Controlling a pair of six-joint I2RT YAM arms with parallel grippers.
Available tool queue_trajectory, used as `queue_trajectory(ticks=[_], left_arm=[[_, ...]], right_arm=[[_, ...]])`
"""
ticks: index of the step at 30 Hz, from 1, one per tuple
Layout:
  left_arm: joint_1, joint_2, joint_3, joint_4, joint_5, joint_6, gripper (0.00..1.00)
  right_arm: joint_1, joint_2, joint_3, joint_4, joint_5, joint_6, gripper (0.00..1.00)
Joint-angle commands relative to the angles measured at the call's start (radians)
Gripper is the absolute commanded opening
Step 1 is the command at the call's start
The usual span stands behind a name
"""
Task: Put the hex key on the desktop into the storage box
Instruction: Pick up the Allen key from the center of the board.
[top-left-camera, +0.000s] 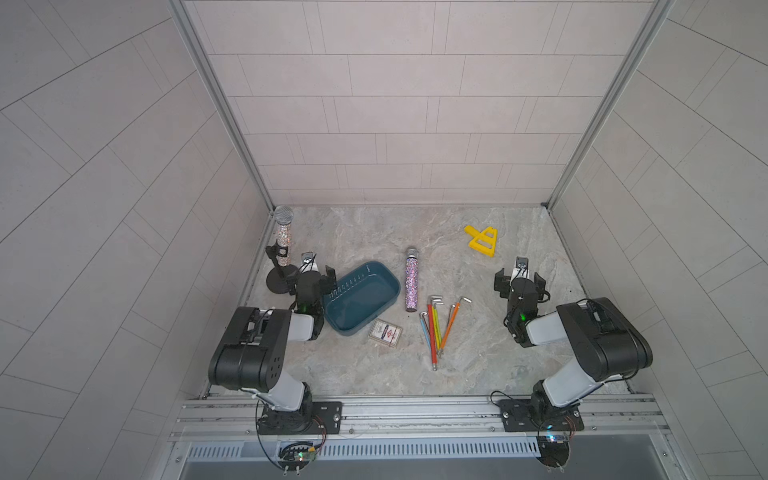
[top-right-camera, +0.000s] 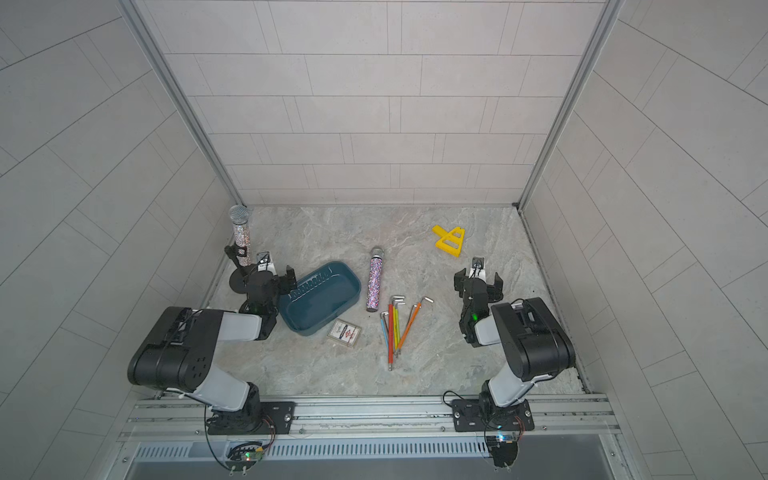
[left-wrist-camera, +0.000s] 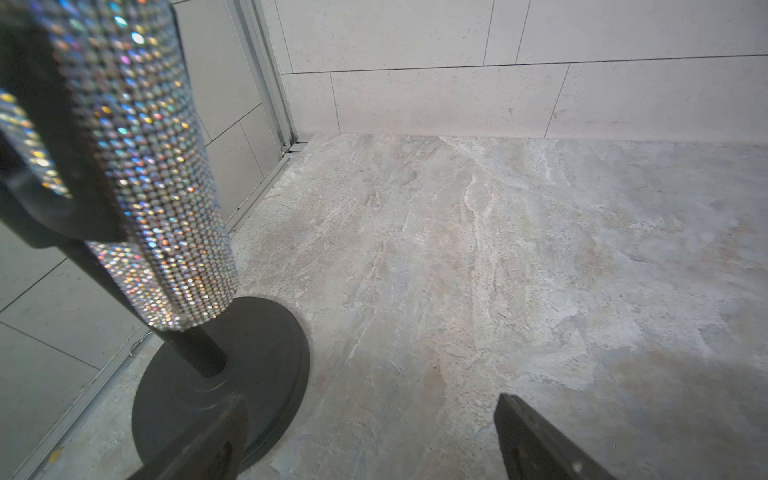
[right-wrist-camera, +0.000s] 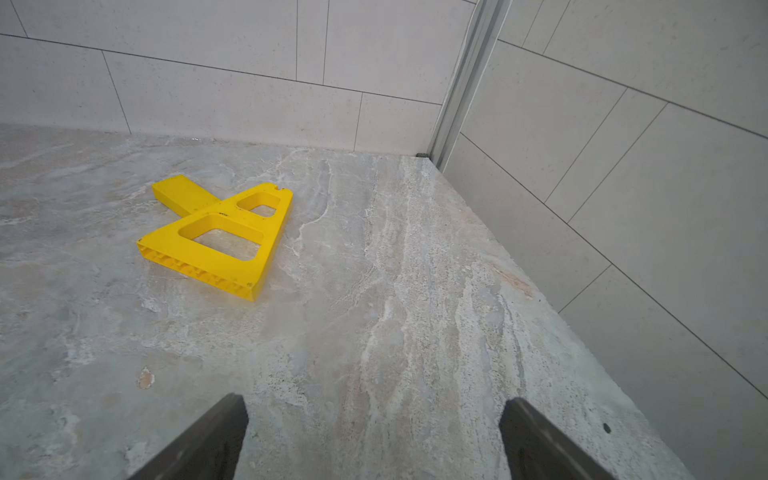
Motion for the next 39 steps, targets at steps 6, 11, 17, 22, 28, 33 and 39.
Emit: queue_trajectory(ticks=[6, 11, 17, 22, 28, 33, 39], left_arm=[[0.011, 0.006, 0.013, -0.019, 0.027, 0.003, 1.00], [0.011, 0.007, 0.013, -0.019, 0.028, 0.003, 1.00], [0.012, 0.006, 0.013, -0.019, 0.028, 0.004, 1.00], [0.011, 0.006, 0.013, -0.019, 0.026, 0.003, 1.00], [0.006, -0.027, -0.052, 0.078, 0.018, 0.005, 1.00], [-0.066, -0.205, -0.036, -0.083, -0.060, 0.072, 1.00], [-0.126, -0.399, 0.007, -0.192, -0.136, 0.106, 1.00]], right_arm=[[-0.004, -0.016, 0.012, -0.014, 0.004, 0.008, 1.00], [-0.004, -0.016, 0.013, -0.014, 0.004, 0.009, 1.00], [-0.005, -0.016, 0.013, -0.014, 0.004, 0.009, 1.00], [-0.005, -0.016, 0.013, -0.013, 0.005, 0.009, 1.00], [-0.001, -0.036, -0.013, 0.024, 0.012, -0.001, 1.00], [0.029, -0.102, -0.084, 0.114, 0.073, -0.023, 1.00], [0.096, -0.346, 0.002, -0.144, 0.113, -0.072, 1.00]])
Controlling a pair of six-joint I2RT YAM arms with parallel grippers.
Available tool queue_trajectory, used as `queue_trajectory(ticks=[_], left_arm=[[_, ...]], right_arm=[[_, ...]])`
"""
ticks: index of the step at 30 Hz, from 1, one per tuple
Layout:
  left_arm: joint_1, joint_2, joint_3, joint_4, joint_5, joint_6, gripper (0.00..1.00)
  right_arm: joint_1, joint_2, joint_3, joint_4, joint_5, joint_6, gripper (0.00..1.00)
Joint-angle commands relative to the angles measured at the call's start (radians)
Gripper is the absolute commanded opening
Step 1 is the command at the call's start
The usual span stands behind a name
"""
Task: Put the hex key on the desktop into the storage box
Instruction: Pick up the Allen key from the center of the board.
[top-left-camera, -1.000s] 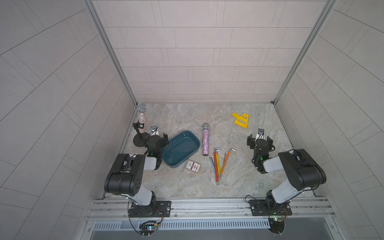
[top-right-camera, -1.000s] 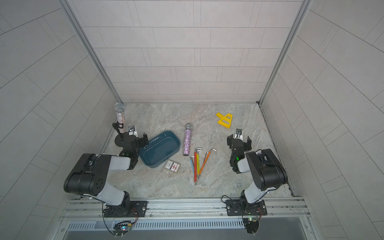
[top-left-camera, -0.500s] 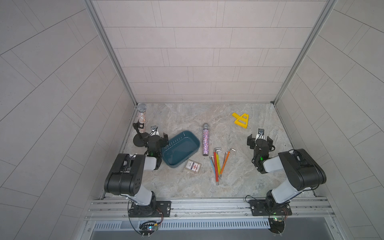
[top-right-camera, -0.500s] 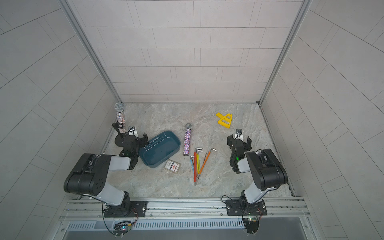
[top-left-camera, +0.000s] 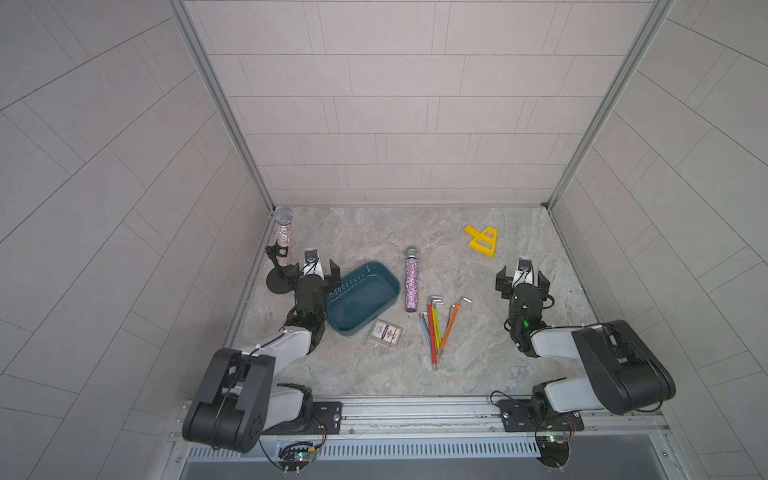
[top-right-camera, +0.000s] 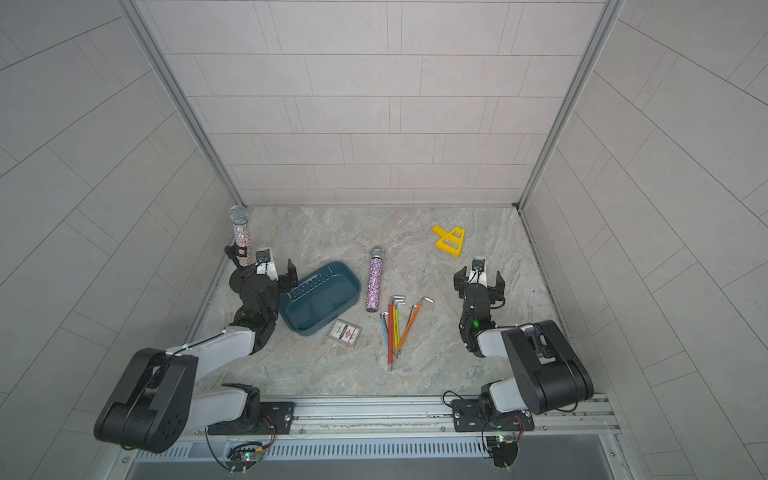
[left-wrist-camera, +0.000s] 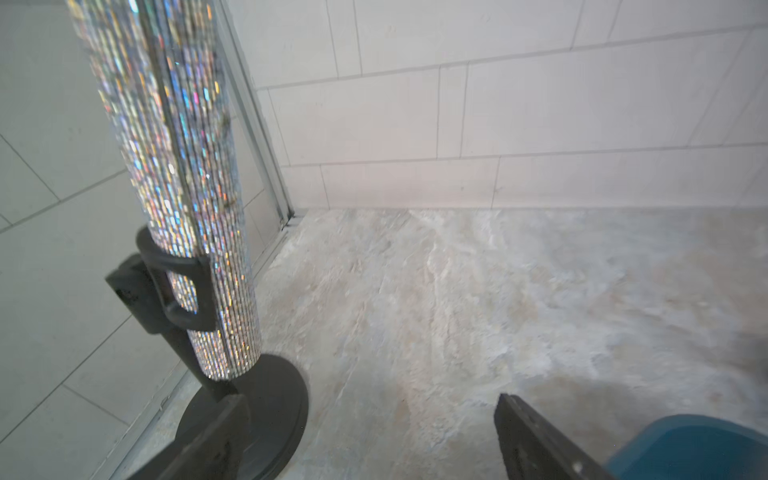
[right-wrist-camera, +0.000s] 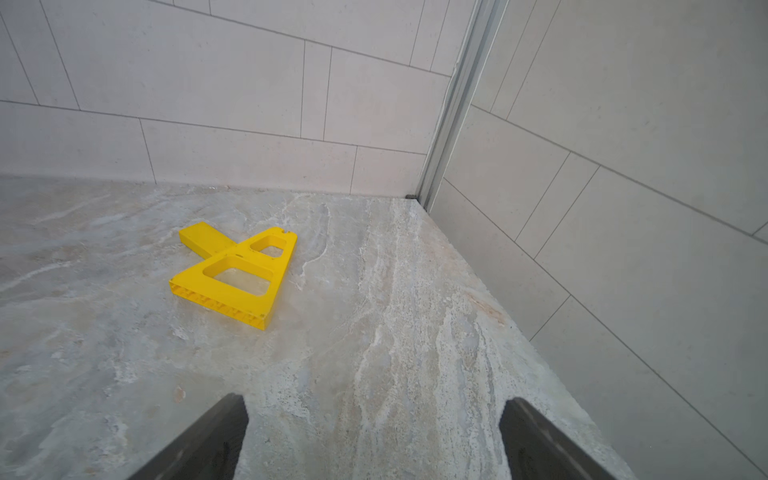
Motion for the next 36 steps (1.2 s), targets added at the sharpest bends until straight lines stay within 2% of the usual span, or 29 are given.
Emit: queue_trajectory(ticks=[1, 4, 6, 7, 8, 9, 10, 12, 13, 15, 17, 18, 21, 24, 26, 32, 36], left_arm=[[-0.012, -0.100, 0.063, -0.143, -0.062, 0.022, 1.00], [-0.056, -0.230, 0.137, -0.283, -0.084, 0.023, 1.00], [-0.128, -0.301, 0.211, -0.367, -0.173, 0.035, 1.00], [-0.148, -0.328, 0.271, -0.471, -0.195, -0.025, 1.00], [-0.147, -0.355, 0.343, -0.632, -0.176, -0.165, 1.00], [-0.143, -0.378, 0.401, -0.781, -0.139, -0.303, 1.00], [-0.135, -0.407, 0.418, -0.852, -0.068, -0.430, 1.00], [-0.086, -0.440, 0.327, -0.674, 0.165, -0.573, 1.00], [-0.064, -0.432, 0.329, -0.672, 0.271, -0.639, 1.00], [-0.065, -0.372, 0.393, -0.757, 0.390, -0.650, 1.00], [-0.084, -0.318, 0.450, -0.873, 0.459, -0.641, 0.99], [-0.097, -0.309, 0.463, -0.922, 0.460, -0.627, 0.98], [-0.144, -0.345, 0.462, -1.035, 0.417, -0.598, 0.96], [-0.168, -0.371, 0.463, -1.125, 0.397, -0.574, 0.93], [-0.186, -0.356, 0.492, -1.215, 0.381, -0.529, 0.84], [-0.247, -0.265, 0.549, -1.384, 0.376, -0.424, 0.67], [-0.332, -0.193, 0.579, -1.461, 0.317, -0.348, 0.63]], right_arm=[[0.026, -0.150, 0.056, -0.095, 0.037, -0.005, 1.00], [0.083, -0.316, 0.196, -0.300, 0.033, 0.046, 1.00], [0.098, -0.405, 0.352, -0.539, 0.006, 0.215, 1.00], [0.092, -0.423, 0.448, -0.699, 0.007, 0.399, 1.00], [0.079, -0.422, 0.520, -0.859, -0.033, 0.566, 1.00], [0.063, -0.420, 0.566, -0.980, -0.095, 0.653, 1.00], [0.045, -0.412, 0.577, -1.025, -0.129, 0.778, 1.00], [-0.050, -0.393, 0.552, -0.976, -0.394, 0.861, 1.00], [-0.069, -0.382, 0.553, -0.984, -0.465, 0.873, 1.00], [-0.062, -0.369, 0.600, -1.115, -0.456, 0.859, 1.00], [-0.052, -0.364, 0.644, -1.232, -0.449, 0.794, 1.00], [-0.046, -0.361, 0.668, -1.299, -0.432, 0.777, 0.99], [-0.034, -0.356, 0.724, -1.447, -0.429, 0.718, 0.89], [0.001, -0.341, 0.777, -1.571, -0.407, 0.674, 0.87], [0.046, -0.323, 0.813, -1.640, -0.378, 0.640, 0.82], [0.176, -0.272, 0.875, -1.728, -0.311, 0.568, 0.74], [0.207, -0.258, 0.879, -1.745, -0.314, 0.542, 0.71]])
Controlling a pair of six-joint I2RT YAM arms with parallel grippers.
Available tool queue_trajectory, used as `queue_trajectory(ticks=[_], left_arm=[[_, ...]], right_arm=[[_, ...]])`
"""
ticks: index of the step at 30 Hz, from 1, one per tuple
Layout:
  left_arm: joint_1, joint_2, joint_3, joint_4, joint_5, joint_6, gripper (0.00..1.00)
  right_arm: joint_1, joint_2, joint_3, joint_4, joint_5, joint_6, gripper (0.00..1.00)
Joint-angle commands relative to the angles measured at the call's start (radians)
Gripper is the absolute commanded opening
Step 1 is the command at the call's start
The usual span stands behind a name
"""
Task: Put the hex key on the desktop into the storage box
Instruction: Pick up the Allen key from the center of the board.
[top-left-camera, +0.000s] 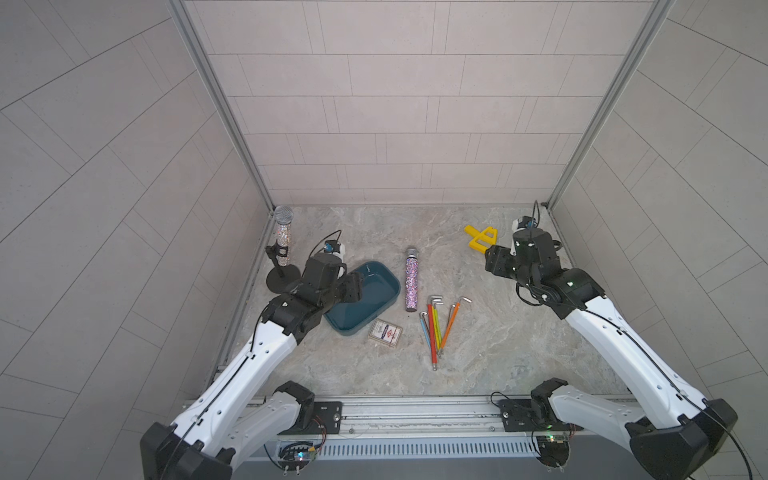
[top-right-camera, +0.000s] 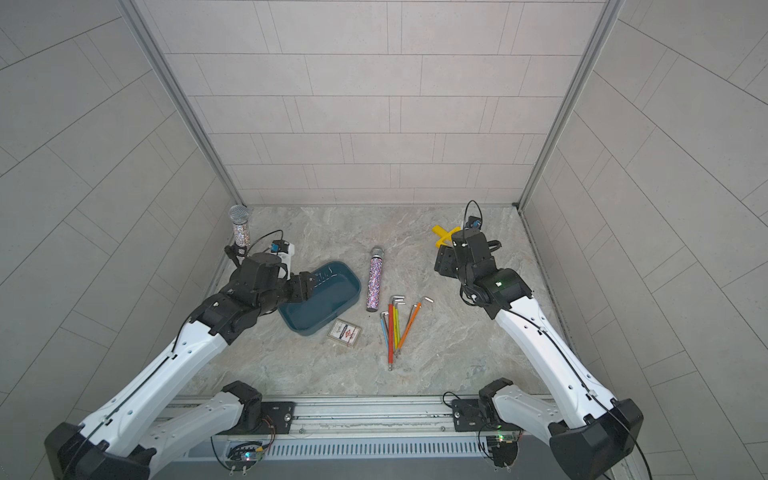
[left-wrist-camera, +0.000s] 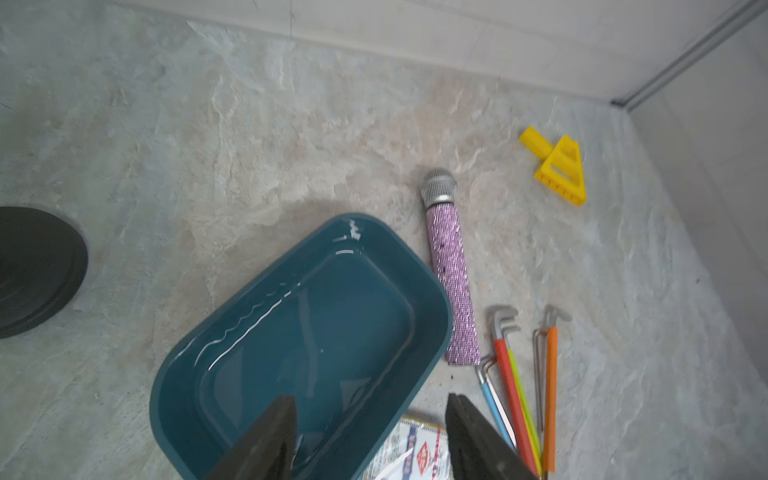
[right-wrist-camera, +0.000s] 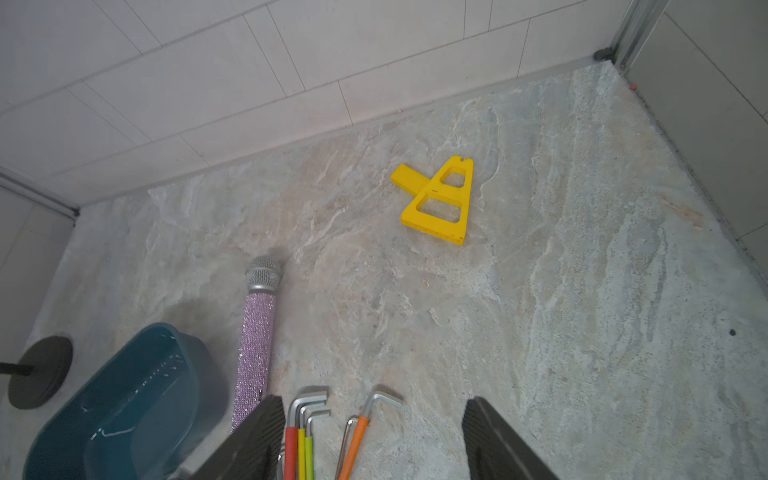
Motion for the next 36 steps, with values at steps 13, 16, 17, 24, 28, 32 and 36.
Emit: queue_trajectory(ticks=[13, 16, 17, 24, 28, 32, 36], left_arm=[[-0.322, 0.189, 0.101, -0.084, -0.110, -0.086, 0.48], [-0.424, 0.246, 0.115, -0.076, -0.164, -0.177, 0.46], [-0.453, 0.266, 0.120, -0.062, -0.161, -0.199, 0.46], [-0.580, 0.443, 0.213, -0.027, -0.163, -0.269, 0.45], [-0.609, 0.557, 0.278, -0.036, -0.175, -0.321, 0.44], [-0.616, 0.667, 0.335, -0.057, -0.149, -0.389, 0.41], [-0.618, 0.757, 0.378, -0.078, -0.123, -0.427, 0.40]], right_arm=[[0.017, 0.019, 0.009, -0.159, 0.090, -0.046, 0.52], [0.017, 0.008, -0.002, -0.171, 0.115, -0.025, 0.52], [0.016, 0.000, -0.007, -0.171, 0.117, -0.020, 0.52], [0.013, -0.045, -0.029, -0.199, 0.143, 0.011, 0.48], [0.014, -0.073, -0.034, -0.215, 0.159, 0.022, 0.47], [0.014, -0.097, -0.030, -0.231, 0.191, 0.037, 0.47], [0.015, -0.133, -0.023, -0.244, 0.233, 0.058, 0.47]])
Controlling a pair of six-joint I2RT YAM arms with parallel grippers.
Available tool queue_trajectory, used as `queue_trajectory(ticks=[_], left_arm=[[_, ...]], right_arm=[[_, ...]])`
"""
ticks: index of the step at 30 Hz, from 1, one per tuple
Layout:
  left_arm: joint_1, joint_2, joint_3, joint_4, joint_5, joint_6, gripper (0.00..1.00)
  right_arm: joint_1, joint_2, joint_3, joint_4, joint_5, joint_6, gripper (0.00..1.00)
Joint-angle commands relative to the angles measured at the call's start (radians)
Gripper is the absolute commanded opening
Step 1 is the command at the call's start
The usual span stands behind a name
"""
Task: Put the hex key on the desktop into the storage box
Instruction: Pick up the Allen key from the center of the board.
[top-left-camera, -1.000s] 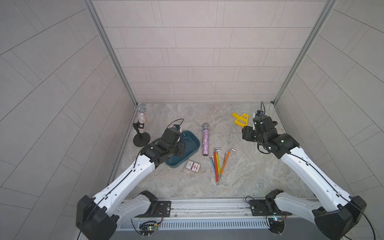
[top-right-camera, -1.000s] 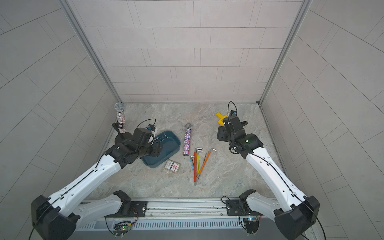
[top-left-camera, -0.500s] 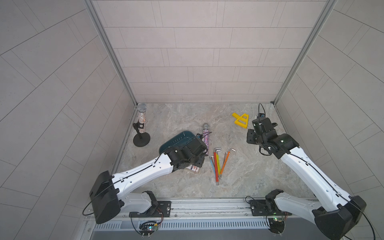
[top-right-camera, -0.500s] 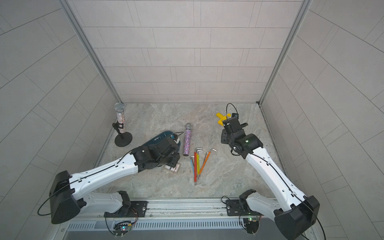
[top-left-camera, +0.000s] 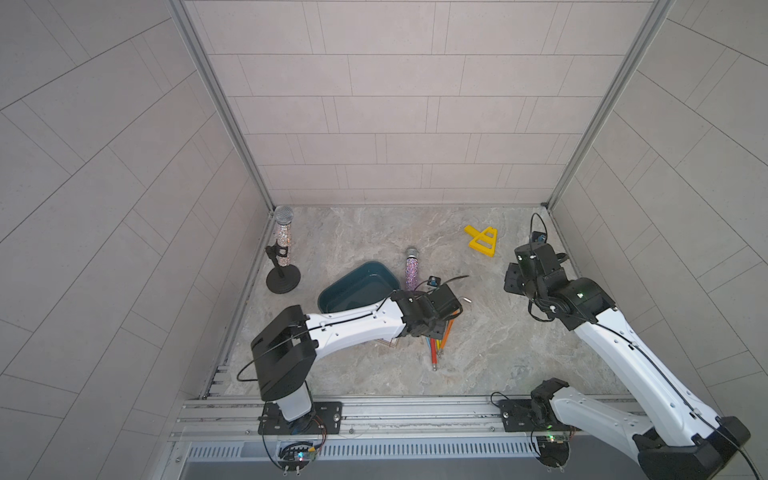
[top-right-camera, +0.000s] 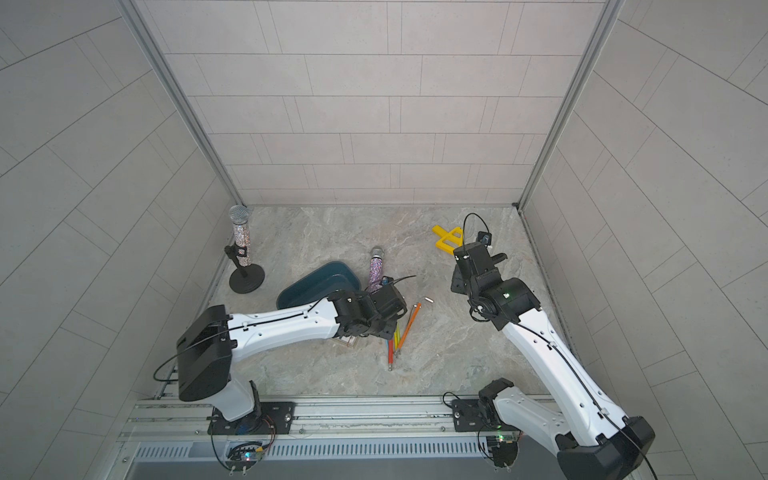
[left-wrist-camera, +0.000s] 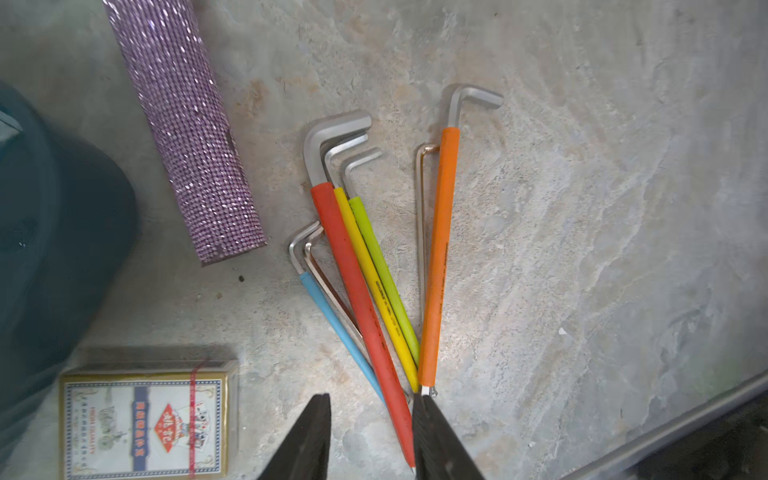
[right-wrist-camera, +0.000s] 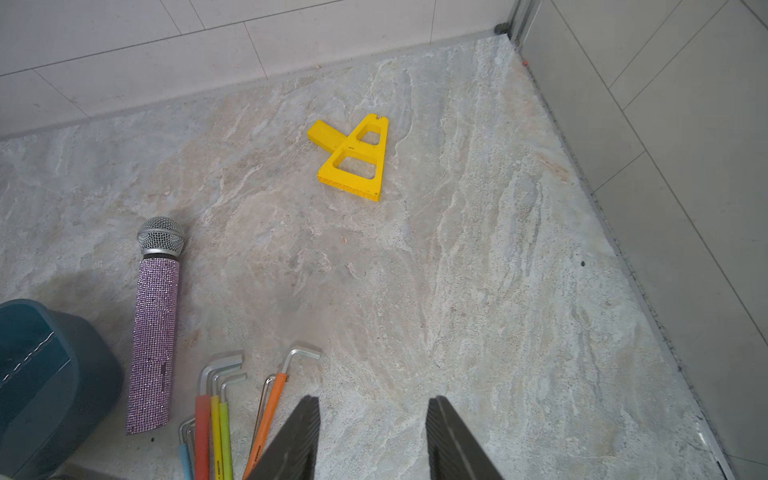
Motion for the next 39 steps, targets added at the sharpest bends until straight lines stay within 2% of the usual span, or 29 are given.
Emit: queue_trajectory(ticks=[1, 8, 21, 29, 37, 39], left_arm=[[-0.004, 0.054, 0.036, -0.047, 0.006, -0.067, 0.40], [-0.004, 0.110, 0.037, -0.043, 0.007, -0.099, 0.41], [0.029, 0.191, 0.014, 0.045, 0.084, -0.131, 0.37], [0.029, 0.216, 0.013, 0.047, 0.091, -0.131, 0.32], [0.029, 0.224, -0.003, 0.051, 0.076, -0.137, 0.33], [0.029, 0.226, -0.003, 0.050, 0.075, -0.137, 0.29]], right_arm=[[0.002, -0.043, 0.007, -0.037, 0.068, 0.031, 0.47], [0.001, -0.114, 0.021, -0.032, 0.093, 0.025, 0.48], [0.002, -0.104, 0.033, -0.038, 0.086, 0.017, 0.48], [0.002, -0.099, 0.025, -0.035, 0.086, 0.007, 0.48], [0.002, -0.101, 0.013, -0.026, 0.081, 0.010, 0.47], [0.001, -0.101, 0.010, -0.024, 0.079, 0.011, 0.48]])
